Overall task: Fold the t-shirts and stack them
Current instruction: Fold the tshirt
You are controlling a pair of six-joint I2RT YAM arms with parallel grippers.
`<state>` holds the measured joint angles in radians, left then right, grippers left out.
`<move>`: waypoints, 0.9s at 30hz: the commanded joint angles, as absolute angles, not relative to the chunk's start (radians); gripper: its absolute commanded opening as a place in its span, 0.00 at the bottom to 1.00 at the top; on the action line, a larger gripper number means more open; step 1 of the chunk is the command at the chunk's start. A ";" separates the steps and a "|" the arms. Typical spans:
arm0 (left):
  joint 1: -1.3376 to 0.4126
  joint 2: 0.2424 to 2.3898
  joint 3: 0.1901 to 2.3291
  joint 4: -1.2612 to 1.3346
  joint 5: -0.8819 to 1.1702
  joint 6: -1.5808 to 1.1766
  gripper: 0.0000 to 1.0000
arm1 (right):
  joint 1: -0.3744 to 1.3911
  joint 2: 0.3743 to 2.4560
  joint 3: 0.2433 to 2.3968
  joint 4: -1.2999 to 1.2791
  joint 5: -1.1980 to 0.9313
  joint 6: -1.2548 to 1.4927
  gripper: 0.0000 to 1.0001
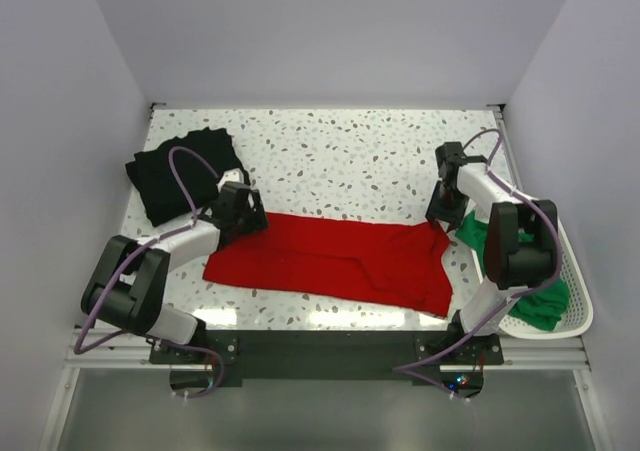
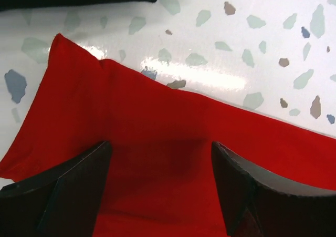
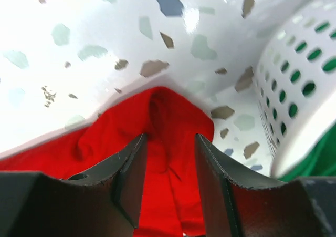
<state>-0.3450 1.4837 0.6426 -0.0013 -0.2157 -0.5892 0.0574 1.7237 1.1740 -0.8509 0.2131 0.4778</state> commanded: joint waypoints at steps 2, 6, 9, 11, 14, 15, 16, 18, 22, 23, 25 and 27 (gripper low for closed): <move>-0.334 1.430 0.612 -0.130 -0.259 -0.617 0.82 | 0.049 1.767 1.226 -0.779 0.178 0.450 0.44; -0.334 1.408 0.615 -0.147 -0.268 -0.614 0.82 | 0.048 1.783 1.232 -0.770 0.129 0.446 0.39; -0.334 1.401 0.618 -0.146 -0.268 -0.612 0.82 | 0.048 1.772 1.220 -0.753 0.104 0.445 0.38; -0.334 1.405 0.621 -0.146 -0.267 -0.612 0.82 | 0.048 1.778 1.218 -0.753 0.103 0.440 0.37; -0.334 1.413 0.618 -0.146 -0.267 -0.617 0.83 | 0.048 1.798 1.213 -0.750 0.101 0.430 0.33; -0.336 1.414 0.615 -0.146 -0.268 -0.615 0.83 | 0.048 1.804 1.213 -0.750 0.101 0.430 0.32; -0.334 1.414 0.614 -0.146 -0.270 -0.618 0.83 | 0.048 1.812 1.213 -0.750 0.098 0.428 0.30; -0.334 1.413 0.607 -0.150 -0.273 -0.618 0.83 | 0.048 1.830 1.213 -0.747 0.097 0.425 0.24; -0.334 1.413 0.595 -0.158 -0.276 -0.626 0.83 | 0.048 1.861 1.213 -0.747 0.092 0.425 0.18; -0.334 1.413 0.592 -0.166 -0.278 -0.633 0.83 | 0.048 1.865 1.215 -0.750 0.101 0.425 0.17; -0.334 1.411 0.589 -0.179 -0.290 -0.644 0.84 | 0.048 1.873 1.216 -0.765 0.126 0.429 0.11; -0.334 1.411 0.589 -0.212 -0.308 -0.666 0.85 | 0.048 1.876 1.226 -0.805 0.192 0.448 0.05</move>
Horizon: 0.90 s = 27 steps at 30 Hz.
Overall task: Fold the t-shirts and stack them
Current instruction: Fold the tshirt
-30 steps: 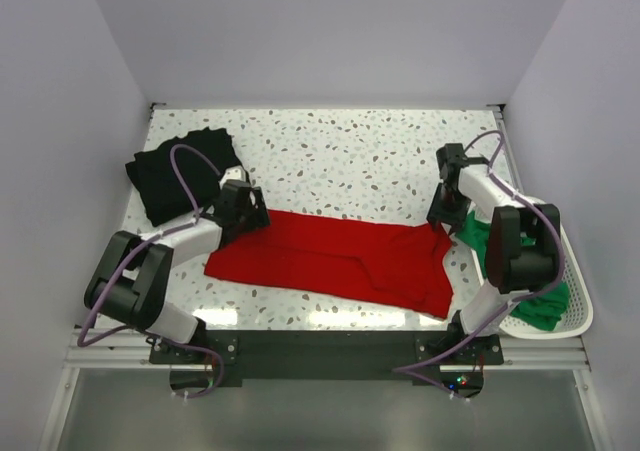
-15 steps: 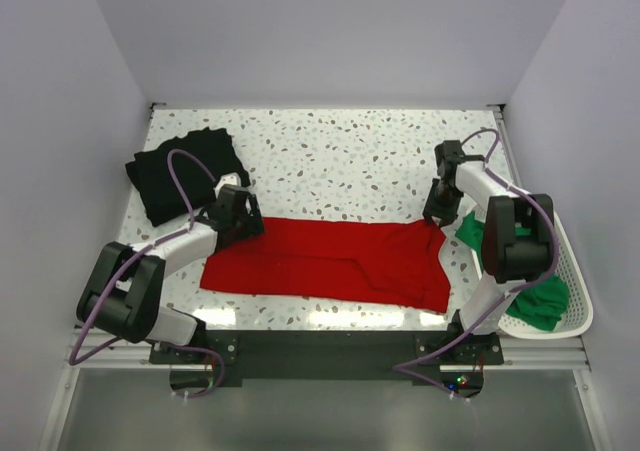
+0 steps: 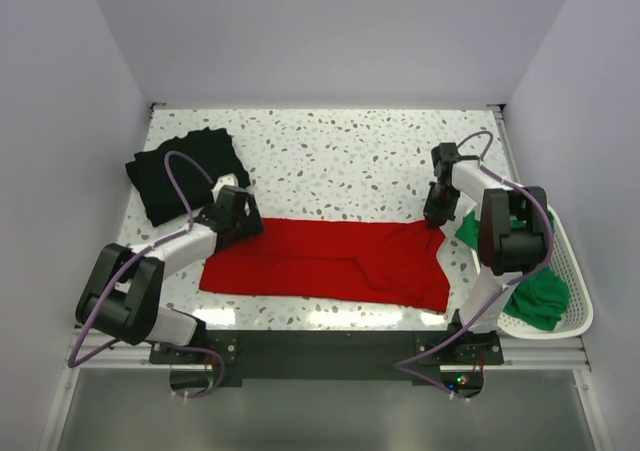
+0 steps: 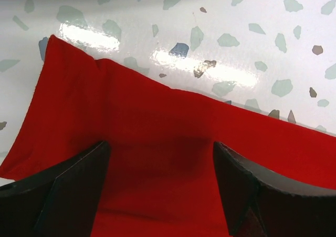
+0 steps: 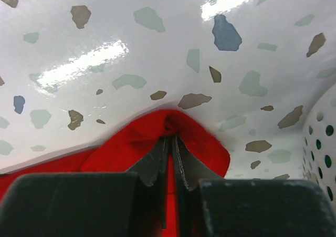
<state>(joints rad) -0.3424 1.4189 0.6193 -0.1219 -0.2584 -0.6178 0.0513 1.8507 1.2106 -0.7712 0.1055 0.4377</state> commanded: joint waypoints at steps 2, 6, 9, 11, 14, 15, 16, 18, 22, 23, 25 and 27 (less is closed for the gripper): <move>-0.334 1.401 0.586 -0.235 -0.316 -0.686 0.85 | 0.046 1.873 1.229 -0.836 0.224 0.463 0.03; -0.334 1.373 0.581 -0.262 -0.322 -0.716 0.86 | 0.046 1.862 1.223 -0.864 0.274 0.491 0.00; -0.334 1.350 0.578 -0.262 -0.310 -0.723 0.86 | 0.046 1.870 1.218 -0.858 0.262 0.500 0.00; -0.334 1.338 0.580 -0.256 -0.301 -0.719 0.86 | 0.046 1.885 1.224 -0.851 0.246 0.500 0.00; -0.336 1.324 0.589 -0.246 -0.281 -0.710 0.86 | 0.046 1.899 1.253 -0.853 0.222 0.494 0.00; -0.336 1.319 0.595 -0.244 -0.269 -0.704 0.86 | 0.046 1.905 1.279 -0.851 0.213 0.488 0.01; -0.336 1.319 0.603 -0.245 -0.265 -0.695 0.86 | 0.046 1.908 1.295 -0.854 0.209 0.482 0.01; -0.336 1.313 0.636 -0.253 -0.259 -0.683 0.86 | 0.046 1.914 1.356 -0.876 0.201 0.459 0.06; -0.336 1.296 0.716 -0.285 -0.264 -0.657 0.86 | 0.048 1.902 1.468 -0.929 0.178 0.401 0.30; -0.336 1.290 0.727 -0.288 -0.264 -0.652 0.86 | 0.049 1.895 1.498 -0.937 0.167 0.394 0.35; -0.339 1.273 0.753 -0.296 -0.262 -0.646 0.86 | 0.063 1.856 1.515 -0.946 0.138 0.384 0.44; -0.342 1.261 0.765 -0.298 -0.259 -0.640 0.87 | 0.080 1.826 1.514 -0.959 0.121 0.374 0.48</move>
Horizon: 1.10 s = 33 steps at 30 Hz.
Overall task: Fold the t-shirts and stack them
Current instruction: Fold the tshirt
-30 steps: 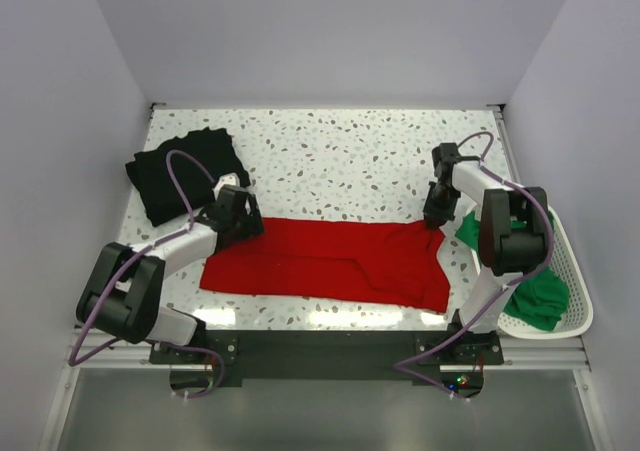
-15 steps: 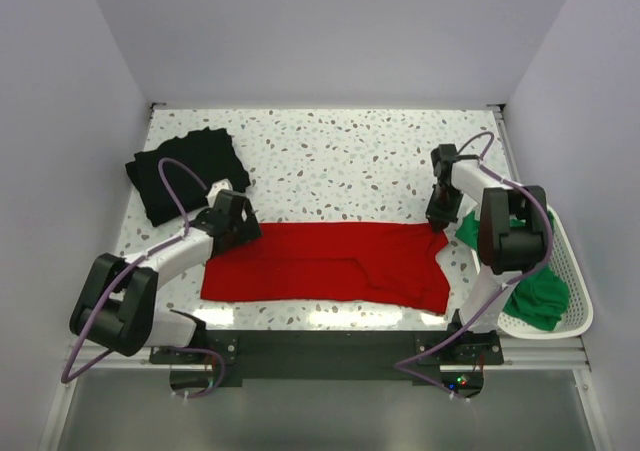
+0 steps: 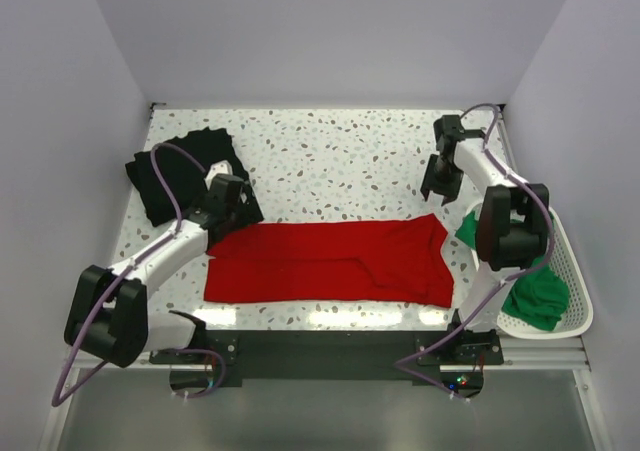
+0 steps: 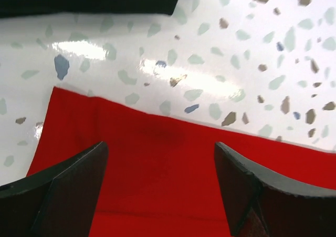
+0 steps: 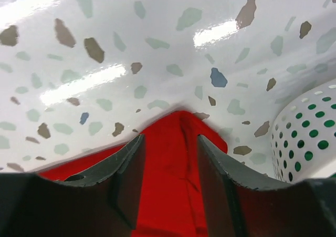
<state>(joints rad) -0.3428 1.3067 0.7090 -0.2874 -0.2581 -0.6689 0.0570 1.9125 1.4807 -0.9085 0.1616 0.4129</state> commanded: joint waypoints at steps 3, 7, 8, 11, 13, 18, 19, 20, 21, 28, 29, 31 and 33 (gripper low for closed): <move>-0.351 1.241 0.764 -0.279 -0.233 -0.623 0.87 | 0.129 1.750 1.465 -0.959 0.074 0.371 0.49; -0.356 1.242 0.712 -0.235 -0.183 -0.621 0.87 | 0.276 1.628 1.338 -0.933 -0.032 0.388 0.48; -0.356 1.244 0.703 -0.229 -0.175 -0.624 0.87 | 0.308 1.579 1.284 -0.921 -0.044 0.403 0.48; -0.357 1.253 0.673 -0.213 -0.147 -0.640 0.87 | 0.422 1.467 1.174 -0.891 -0.081 0.468 0.47; -0.357 1.253 0.654 -0.195 -0.141 -0.644 0.87 | 0.492 1.418 1.122 -0.862 -0.098 0.523 0.45; -0.357 1.314 0.630 -0.146 -0.098 -0.647 0.87 | 0.615 1.324 0.973 -0.813 -0.117 0.589 0.40; -0.357 1.342 0.630 -0.138 -0.092 -0.649 0.87 | 0.647 1.327 0.960 -0.808 -0.115 0.598 0.39; -0.359 1.353 0.627 -0.134 -0.087 -0.650 0.87 | 0.664 1.331 0.942 -0.805 -0.109 0.610 0.38; -0.357 1.359 0.629 -0.132 -0.080 -0.652 0.87 | 0.682 1.336 0.936 -0.799 -0.092 0.615 0.38; -0.357 1.344 0.601 -0.123 -0.077 -0.655 0.87 | 0.752 1.405 0.919 -0.793 0.039 0.655 0.35; -0.357 1.341 0.600 -0.123 -0.077 -0.655 0.87 | 0.752 1.410 0.920 -0.798 0.060 0.672 0.35; -0.357 1.336 0.594 -0.124 -0.077 -0.658 0.87 | 0.750 1.410 0.916 -0.784 0.100 0.689 0.35; -0.359 1.336 0.592 -0.123 -0.075 -0.660 0.87 | 0.752 1.419 0.908 -0.781 0.129 0.699 0.34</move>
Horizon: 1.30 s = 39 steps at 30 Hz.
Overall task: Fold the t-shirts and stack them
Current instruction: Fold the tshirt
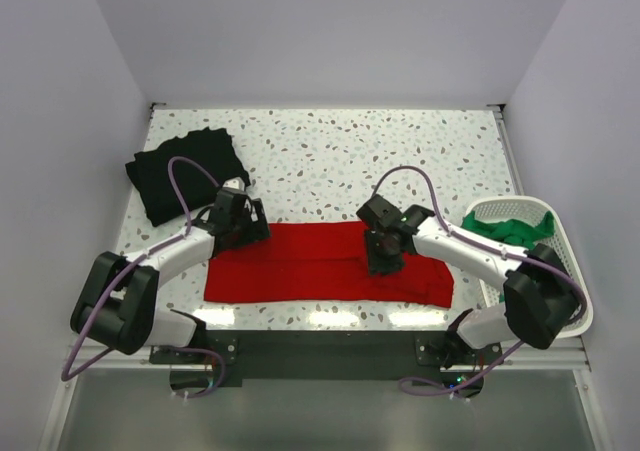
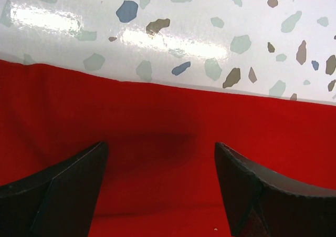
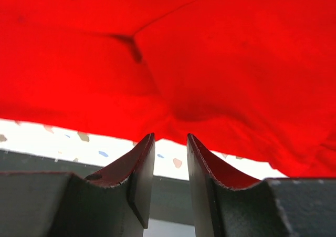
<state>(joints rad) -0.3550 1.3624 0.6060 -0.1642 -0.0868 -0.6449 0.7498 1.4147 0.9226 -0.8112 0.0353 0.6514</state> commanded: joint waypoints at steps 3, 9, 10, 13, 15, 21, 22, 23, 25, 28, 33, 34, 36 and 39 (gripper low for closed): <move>-0.357 1.333 0.592 -0.124 -0.074 -0.664 0.87 | 0.752 1.446 0.899 -0.776 0.152 0.706 0.34; -0.357 1.328 0.592 -0.123 -0.074 -0.667 0.87 | 0.755 1.466 0.890 -0.747 0.121 0.703 0.34; -0.357 1.327 0.591 -0.123 -0.074 -0.669 0.87 | 0.753 1.470 0.891 -0.747 0.121 0.700 0.34; -0.357 1.328 0.588 -0.123 -0.074 -0.670 0.87 | 0.756 1.474 0.890 -0.747 0.115 0.699 0.37; -0.357 1.327 0.586 -0.123 -0.074 -0.670 0.87 | 0.756 1.477 0.887 -0.742 0.115 0.699 0.38; -0.357 1.331 0.583 -0.117 -0.074 -0.670 0.87 | 0.759 1.523 0.874 -0.723 0.133 0.696 0.40; -0.357 1.336 0.580 -0.115 -0.074 -0.670 0.87 | 0.759 1.526 0.871 -0.718 0.135 0.701 0.40; -0.357 1.338 0.577 -0.110 -0.068 -0.672 0.88 | 0.761 1.534 0.871 -0.718 0.138 0.703 0.40; -0.357 1.348 0.566 -0.100 -0.060 -0.678 0.88 | 0.761 1.543 0.877 -0.735 0.153 0.706 0.38; -0.357 1.354 0.554 -0.092 -0.057 -0.686 0.88 | 0.761 1.560 0.887 -0.771 0.187 0.710 0.26; -0.357 1.354 0.554 -0.091 -0.057 -0.684 0.88 | 0.759 1.517 0.923 -0.836 0.198 0.716 0.11; -0.357 1.353 0.554 -0.091 -0.057 -0.684 0.88 | 0.759 1.503 0.933 -0.866 0.199 0.715 0.10; -0.357 1.354 0.555 -0.091 -0.060 -0.683 0.88 | 0.759 1.483 0.965 -0.896 0.198 0.707 0.11; -0.357 1.355 0.554 -0.098 -0.067 -0.680 0.88 | 0.759 1.468 1.009 -0.966 0.202 0.692 0.20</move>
<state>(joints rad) -0.3550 1.3514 0.5739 -0.1001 -0.0776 -0.6701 0.7547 1.5173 0.9424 -0.8680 0.1673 0.6964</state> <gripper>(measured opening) 0.872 0.179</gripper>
